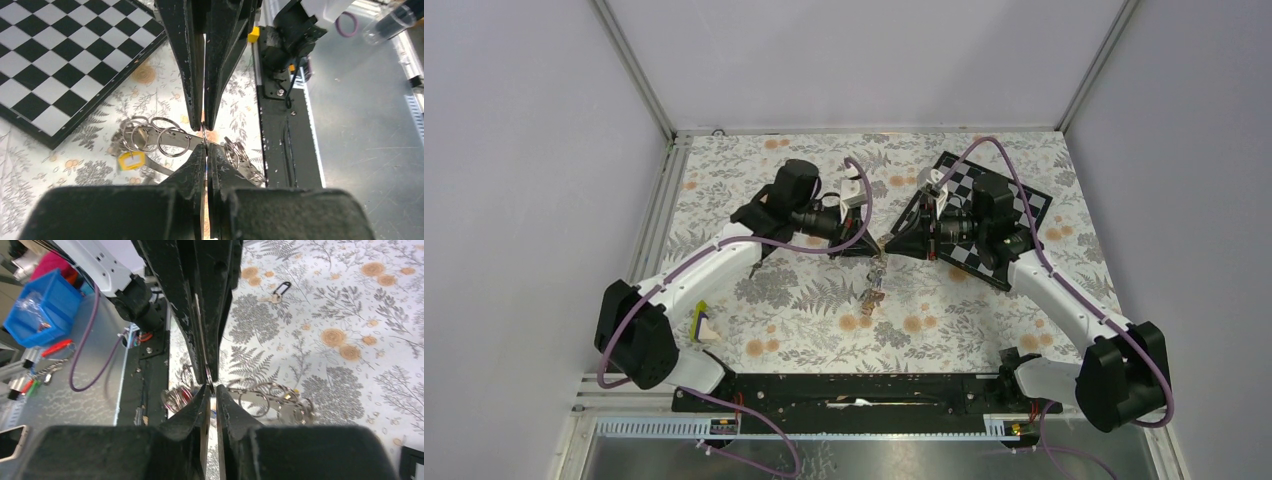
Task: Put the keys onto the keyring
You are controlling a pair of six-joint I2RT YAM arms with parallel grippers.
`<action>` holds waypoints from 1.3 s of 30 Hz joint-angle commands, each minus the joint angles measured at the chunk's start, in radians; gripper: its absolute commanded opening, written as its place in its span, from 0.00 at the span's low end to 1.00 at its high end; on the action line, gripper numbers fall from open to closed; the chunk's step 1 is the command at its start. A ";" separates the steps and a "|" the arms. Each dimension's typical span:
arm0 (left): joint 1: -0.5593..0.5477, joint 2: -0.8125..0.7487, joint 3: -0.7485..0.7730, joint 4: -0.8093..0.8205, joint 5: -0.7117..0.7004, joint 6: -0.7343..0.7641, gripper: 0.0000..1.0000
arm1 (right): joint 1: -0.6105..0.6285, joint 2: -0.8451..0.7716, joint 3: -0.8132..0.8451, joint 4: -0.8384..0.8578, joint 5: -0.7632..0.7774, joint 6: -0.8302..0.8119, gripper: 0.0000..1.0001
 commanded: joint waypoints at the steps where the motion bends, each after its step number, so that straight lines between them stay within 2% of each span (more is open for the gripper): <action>1: -0.026 -0.004 0.179 -0.324 -0.149 0.268 0.00 | -0.004 -0.041 0.060 -0.158 0.047 -0.225 0.21; 5: -0.067 0.057 0.342 -0.588 -0.287 0.393 0.00 | -0.004 -0.054 0.080 -0.194 0.051 -0.291 0.35; 7: -0.084 0.090 0.409 -0.674 -0.335 0.420 0.00 | -0.004 -0.057 0.086 -0.193 0.040 -0.302 0.38; 16: -0.168 0.201 0.623 -0.870 -0.485 0.448 0.00 | 0.004 -0.065 0.103 -0.190 0.023 -0.322 0.48; 21: -0.190 0.218 0.663 -0.881 -0.468 0.431 0.00 | 0.032 -0.054 0.065 -0.129 0.020 -0.299 0.48; 25: -0.194 0.226 0.681 -0.881 -0.448 0.418 0.00 | 0.044 -0.043 0.026 -0.058 0.009 -0.246 0.44; 30: -0.195 0.232 0.682 -0.878 -0.425 0.408 0.00 | 0.054 -0.027 -0.003 -0.002 0.002 -0.206 0.37; 35: -0.195 0.222 0.665 -0.856 -0.425 0.403 0.00 | 0.061 -0.016 -0.011 0.027 -0.003 -0.180 0.25; 39: -0.195 0.220 0.655 -0.847 -0.415 0.399 0.00 | 0.065 -0.006 -0.017 0.028 0.007 -0.181 0.27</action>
